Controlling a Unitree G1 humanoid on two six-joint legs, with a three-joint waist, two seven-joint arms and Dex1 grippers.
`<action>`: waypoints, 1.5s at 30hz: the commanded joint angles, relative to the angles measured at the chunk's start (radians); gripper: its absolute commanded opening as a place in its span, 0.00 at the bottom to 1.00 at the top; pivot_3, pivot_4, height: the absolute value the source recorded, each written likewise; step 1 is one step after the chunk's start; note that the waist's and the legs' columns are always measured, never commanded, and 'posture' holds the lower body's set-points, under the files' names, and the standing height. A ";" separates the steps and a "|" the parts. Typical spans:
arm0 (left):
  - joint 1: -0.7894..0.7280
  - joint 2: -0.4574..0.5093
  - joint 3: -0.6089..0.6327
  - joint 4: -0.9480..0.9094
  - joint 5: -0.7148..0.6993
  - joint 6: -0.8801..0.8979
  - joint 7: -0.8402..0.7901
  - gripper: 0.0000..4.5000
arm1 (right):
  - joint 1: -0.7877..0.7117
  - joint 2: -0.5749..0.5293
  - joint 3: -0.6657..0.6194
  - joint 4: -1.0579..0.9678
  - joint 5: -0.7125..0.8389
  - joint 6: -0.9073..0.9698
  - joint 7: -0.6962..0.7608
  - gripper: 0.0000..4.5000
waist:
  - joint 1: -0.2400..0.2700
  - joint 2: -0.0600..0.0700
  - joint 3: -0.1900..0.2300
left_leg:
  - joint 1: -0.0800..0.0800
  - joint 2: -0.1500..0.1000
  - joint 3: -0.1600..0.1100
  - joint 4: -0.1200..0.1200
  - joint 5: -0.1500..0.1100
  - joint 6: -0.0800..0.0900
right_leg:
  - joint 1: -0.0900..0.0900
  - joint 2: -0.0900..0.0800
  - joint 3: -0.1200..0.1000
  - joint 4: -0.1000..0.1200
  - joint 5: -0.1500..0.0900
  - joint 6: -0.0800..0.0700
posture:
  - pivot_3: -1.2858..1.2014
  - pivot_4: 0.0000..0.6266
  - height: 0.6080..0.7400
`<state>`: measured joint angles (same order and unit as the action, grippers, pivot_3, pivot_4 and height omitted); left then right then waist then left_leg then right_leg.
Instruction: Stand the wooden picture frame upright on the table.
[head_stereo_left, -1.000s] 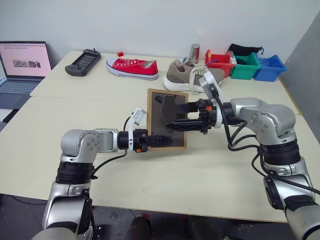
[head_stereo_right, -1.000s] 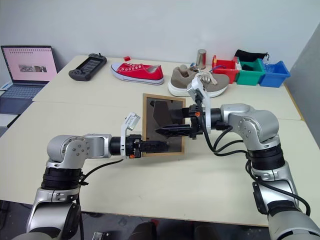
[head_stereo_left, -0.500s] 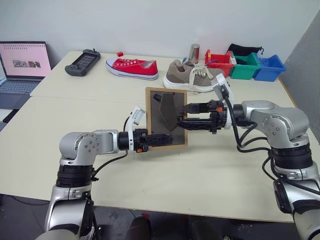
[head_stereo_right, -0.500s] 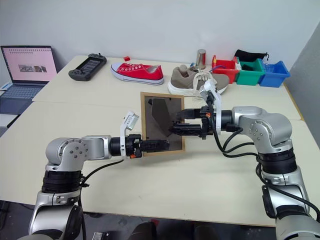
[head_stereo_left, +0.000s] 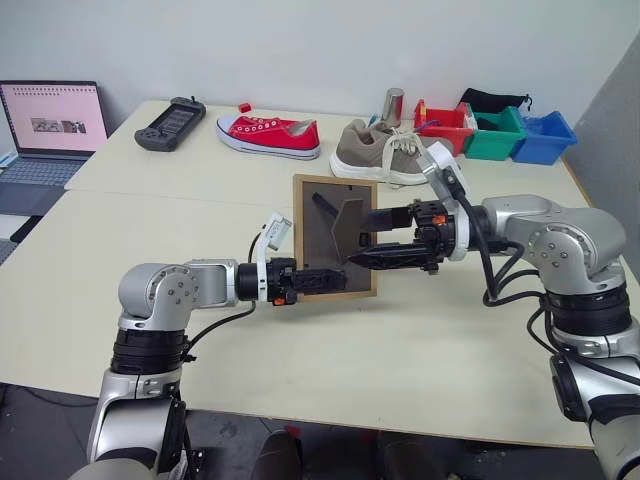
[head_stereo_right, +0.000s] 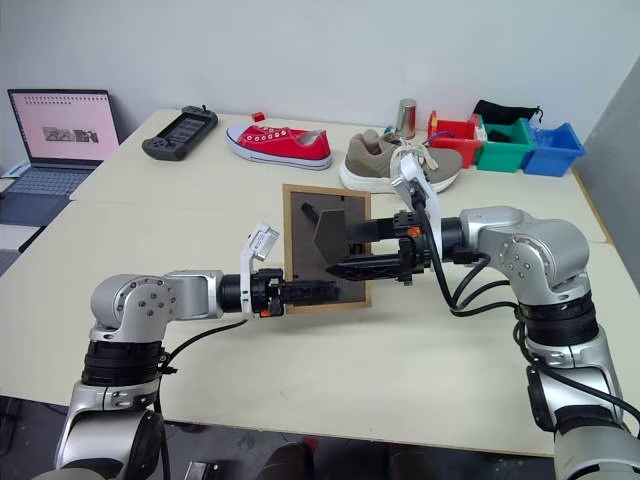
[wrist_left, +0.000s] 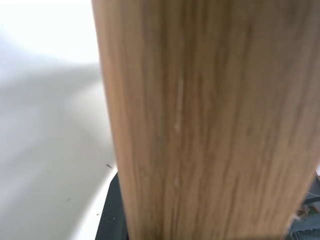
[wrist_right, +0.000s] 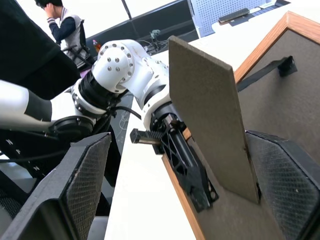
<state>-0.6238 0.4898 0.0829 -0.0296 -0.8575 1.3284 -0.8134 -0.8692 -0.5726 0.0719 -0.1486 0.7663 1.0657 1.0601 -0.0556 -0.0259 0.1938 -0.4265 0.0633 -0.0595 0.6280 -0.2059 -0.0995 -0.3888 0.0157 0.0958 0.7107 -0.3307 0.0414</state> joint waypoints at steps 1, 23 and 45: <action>-0.006 0.001 0.039 -0.033 -0.030 -0.008 0.012 0.23 | -0.003 0.001 -0.001 0.022 -0.029 -0.054 -0.008 0.99 | -0.002 0.000 0.000 | 0.000 0.000 0.000 0.000 0.000 0.000 | 0.000 0.000 0.000 0.000 0.000 0.000 | 0.52 0.24 1.00; -0.055 0.123 0.064 0.235 -0.645 0.286 0.255 0.23 | 0.236 -0.171 0.161 0.408 -0.870 -1.588 -0.196 0.99 | -0.007 -0.001 0.000 | -0.001 0.000 0.000 0.001 0.000 0.000 | 0.000 0.000 0.001 -0.002 0.000 0.001 | 0.52 0.24 1.00; 0.063 0.198 -0.159 0.141 -1.115 0.100 0.573 0.23 | -0.003 -0.012 0.212 0.730 -1.536 -2.362 -0.923 0.95 | -0.002 -0.001 0.000 | 0.006 -0.001 0.000 0.001 0.003 -0.004 | 0.003 -0.001 0.002 0.003 0.000 0.000 | 0.52 0.24 1.00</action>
<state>-0.5581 0.6804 -0.0779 0.1506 -1.9273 1.4396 -0.2343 -0.8461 -0.5864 0.2766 0.5857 -0.7470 -1.2812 0.1725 -0.0581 -0.0267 0.1941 -0.4206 0.0621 -0.0595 0.6294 -0.2031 -0.1039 -0.3853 0.0146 0.0974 0.7139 -0.3305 0.0412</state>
